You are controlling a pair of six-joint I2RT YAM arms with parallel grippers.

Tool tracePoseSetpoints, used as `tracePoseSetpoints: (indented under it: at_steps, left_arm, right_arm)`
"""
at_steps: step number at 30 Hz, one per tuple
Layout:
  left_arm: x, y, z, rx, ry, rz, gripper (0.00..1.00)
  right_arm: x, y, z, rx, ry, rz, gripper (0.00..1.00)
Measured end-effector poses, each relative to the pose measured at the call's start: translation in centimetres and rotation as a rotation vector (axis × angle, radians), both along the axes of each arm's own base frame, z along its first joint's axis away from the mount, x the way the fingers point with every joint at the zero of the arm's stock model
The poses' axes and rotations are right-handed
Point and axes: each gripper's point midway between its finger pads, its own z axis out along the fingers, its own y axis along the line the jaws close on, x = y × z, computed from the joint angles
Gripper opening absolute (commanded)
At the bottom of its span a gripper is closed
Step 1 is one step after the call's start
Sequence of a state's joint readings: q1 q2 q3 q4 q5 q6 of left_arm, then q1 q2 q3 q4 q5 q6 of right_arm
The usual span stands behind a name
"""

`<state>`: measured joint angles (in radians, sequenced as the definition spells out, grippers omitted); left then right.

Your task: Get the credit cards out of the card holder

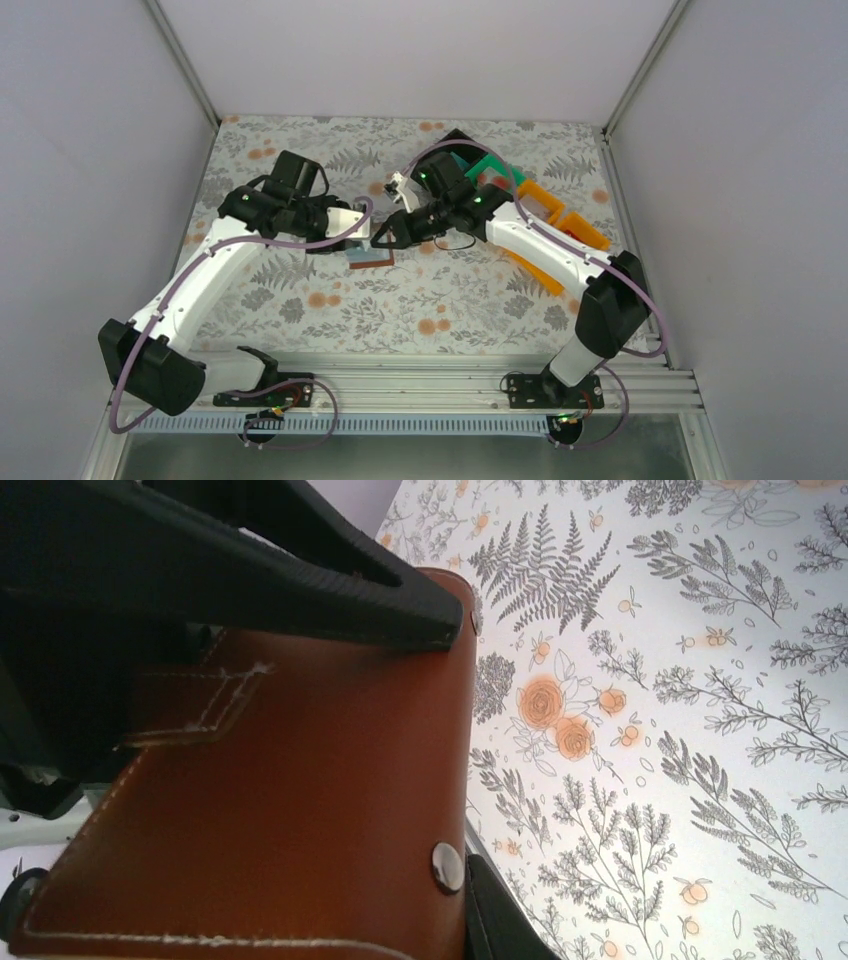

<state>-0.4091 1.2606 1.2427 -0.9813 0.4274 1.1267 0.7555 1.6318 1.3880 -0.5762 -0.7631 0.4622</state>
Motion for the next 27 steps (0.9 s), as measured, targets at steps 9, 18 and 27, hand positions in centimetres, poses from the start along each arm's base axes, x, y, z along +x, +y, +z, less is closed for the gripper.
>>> tracePoseSetpoints:
  at_steps: [9, 18, 27]
  left_arm:
    - [-0.4, -0.6, 0.1, -0.057, 0.068, 0.023, 0.02]
    - [2.3, 0.4, 3.7, -0.28, 0.26, 0.253, 0.02]
    - [2.1, -0.4, 8.7, -0.537, 0.441, 0.263, 0.02]
  right_arm:
    - [-0.2, -0.3, 0.1, -0.003, 0.023, -0.003, 0.5]
    - [0.3, -3.5, 7.2, 0.175, -0.235, -0.059, 0.99]
    - [1.4, -5.7, 9.2, 0.285, -0.499, -0.199, 0.99]
